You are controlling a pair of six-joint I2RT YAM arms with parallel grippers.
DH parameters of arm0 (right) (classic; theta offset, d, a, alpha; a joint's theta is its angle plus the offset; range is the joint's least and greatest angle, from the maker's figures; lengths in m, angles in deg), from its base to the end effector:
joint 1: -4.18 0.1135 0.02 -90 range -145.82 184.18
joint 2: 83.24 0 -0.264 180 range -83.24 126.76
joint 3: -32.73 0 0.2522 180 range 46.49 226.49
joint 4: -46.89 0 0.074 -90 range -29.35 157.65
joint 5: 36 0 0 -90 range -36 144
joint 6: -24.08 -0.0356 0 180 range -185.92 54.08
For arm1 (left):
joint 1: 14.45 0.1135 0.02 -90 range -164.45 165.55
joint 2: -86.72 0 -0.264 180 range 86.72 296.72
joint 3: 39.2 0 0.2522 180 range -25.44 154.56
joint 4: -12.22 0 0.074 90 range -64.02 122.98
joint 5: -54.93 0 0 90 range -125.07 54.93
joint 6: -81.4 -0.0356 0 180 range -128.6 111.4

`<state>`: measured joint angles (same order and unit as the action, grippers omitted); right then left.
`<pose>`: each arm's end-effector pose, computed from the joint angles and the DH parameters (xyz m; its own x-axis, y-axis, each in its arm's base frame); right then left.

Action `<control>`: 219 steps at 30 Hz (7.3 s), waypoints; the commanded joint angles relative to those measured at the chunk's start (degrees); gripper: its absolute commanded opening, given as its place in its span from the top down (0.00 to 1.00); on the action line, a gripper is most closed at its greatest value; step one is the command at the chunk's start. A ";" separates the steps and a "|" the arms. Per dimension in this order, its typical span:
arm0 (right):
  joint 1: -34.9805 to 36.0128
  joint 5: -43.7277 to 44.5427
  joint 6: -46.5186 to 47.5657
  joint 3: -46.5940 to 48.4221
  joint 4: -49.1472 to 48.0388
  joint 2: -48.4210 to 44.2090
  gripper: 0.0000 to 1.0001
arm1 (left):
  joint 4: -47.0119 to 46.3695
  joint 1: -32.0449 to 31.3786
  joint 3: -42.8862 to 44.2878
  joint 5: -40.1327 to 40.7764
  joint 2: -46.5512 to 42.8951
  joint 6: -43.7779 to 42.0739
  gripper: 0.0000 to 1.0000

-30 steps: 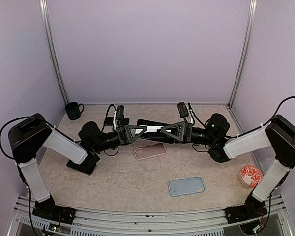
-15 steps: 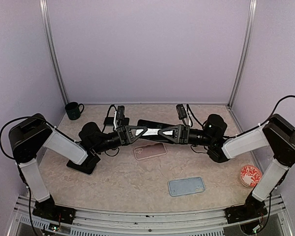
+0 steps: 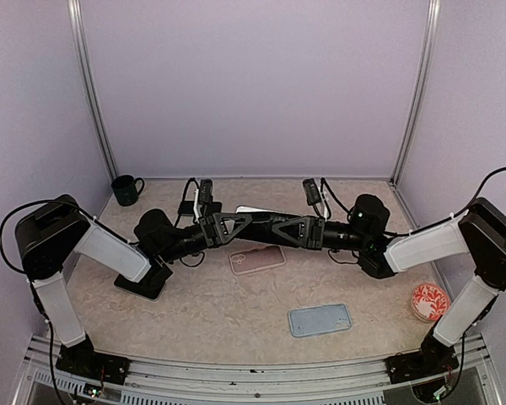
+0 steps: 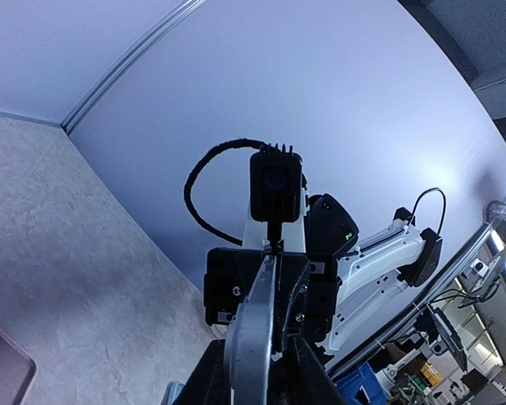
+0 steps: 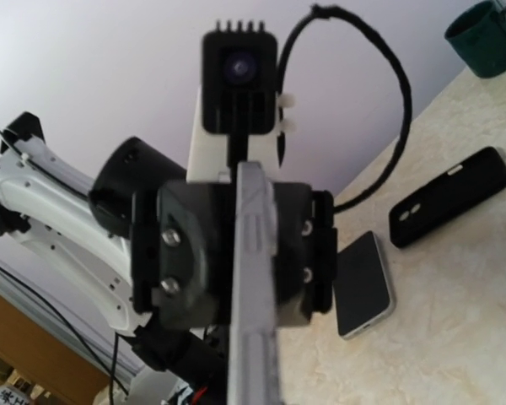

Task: Put the phone into the phone case
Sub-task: Pass from the left arm to the right, then install the phone on the phone case.

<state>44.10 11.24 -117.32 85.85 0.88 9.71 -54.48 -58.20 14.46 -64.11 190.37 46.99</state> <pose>0.2351 0.2283 0.2264 -0.7213 0.1447 -0.6774 -0.6814 0.0271 0.7314 0.2374 -0.2511 0.2071 -0.6585 -0.3682 -0.6564 0.7028 0.0112 -0.7113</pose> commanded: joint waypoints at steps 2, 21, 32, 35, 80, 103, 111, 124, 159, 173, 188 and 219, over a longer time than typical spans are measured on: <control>0.63 -0.30 2.39 -0.12 0.74 -2.51 1.00 | -0.34 0.41 0.53 1.96 -0.20 0.30 0.55; -3.58 0.25 19.85 12.91 41.47 -4.31 1.00 | 38.08 1.01 -10.49 33.24 -19.03 -4.22 0.01; -4.08 9.85 19.96 24.35 60.67 3.02 1.00 | 51.16 1.11 -7.90 36.72 -16.56 -0.51 0.01; -4.69 6.76 19.16 29.84 65.58 7.73 1.00 | 48.11 1.19 -8.00 34.56 -14.33 0.56 0.01; -8.81 -11.85 16.88 44.02 74.36 31.12 1.00 | 42.64 -1.82 3.59 25.67 2.81 1.64 0.01; -8.81 -15.24 14.78 43.36 71.92 35.77 1.00 | 44.74 -2.40 4.82 27.02 4.87 2.78 0.01; -8.81 -14.72 14.41 43.62 71.77 35.99 1.00 | 47.31 -2.69 3.73 28.86 2.33 2.40 0.01; -8.81 -14.72 14.66 43.74 71.87 36.43 1.00 | 48.33 -4.10 4.25 31.89 4.00 3.07 0.01; -8.38 -10.98 5.17 36.37 61.64 36.56 1.00 | 49.25 -6.16 8.12 28.83 7.16 4.63 0.01; -6.83 -7.14 -6.34 28.48 50.16 33.72 1.00 | 49.77 -7.98 7.98 30.43 5.82 5.66 0.01; -3.73 -3.97 -10.56 25.77 45.78 32.79 1.00 | 49.00 -9.32 7.95 30.12 4.61 5.93 0.01; -6.25 -15.67 -17.51 16.09 15.31 28.20 1.00 | 48.25 -5.30 2.14 29.43 -0.43 4.33 0.01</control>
<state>37.81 -1.53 -134.04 102.48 20.82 40.70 -4.49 -64.71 17.61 -33.07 191.68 51.41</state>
